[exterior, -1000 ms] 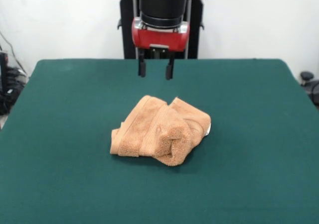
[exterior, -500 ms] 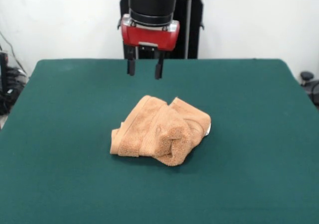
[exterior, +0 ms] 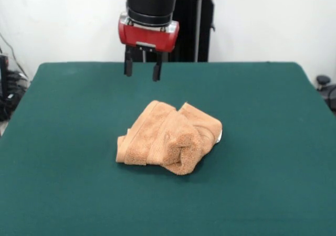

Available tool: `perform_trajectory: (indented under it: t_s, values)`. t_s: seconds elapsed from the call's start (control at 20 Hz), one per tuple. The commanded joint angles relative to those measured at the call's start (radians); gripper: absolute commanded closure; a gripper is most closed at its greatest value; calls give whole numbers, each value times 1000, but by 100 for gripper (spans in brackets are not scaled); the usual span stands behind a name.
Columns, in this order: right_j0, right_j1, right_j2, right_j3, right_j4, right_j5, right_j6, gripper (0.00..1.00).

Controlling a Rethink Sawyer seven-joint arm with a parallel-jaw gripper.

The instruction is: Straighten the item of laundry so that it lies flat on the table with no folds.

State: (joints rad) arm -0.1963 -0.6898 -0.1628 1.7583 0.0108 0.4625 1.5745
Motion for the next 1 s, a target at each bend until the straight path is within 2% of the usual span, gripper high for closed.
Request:
perform_trajectory:
  t_s: [0.05, 0.8, 1.0]
  values:
    - [43, 74, 21, 51, 62, -101, 296, 0]
    - [88, 76, -4, 61, 135, -114, 299, 0]
    - [95, 85, -18, 52, 206, -102, 361, 0]
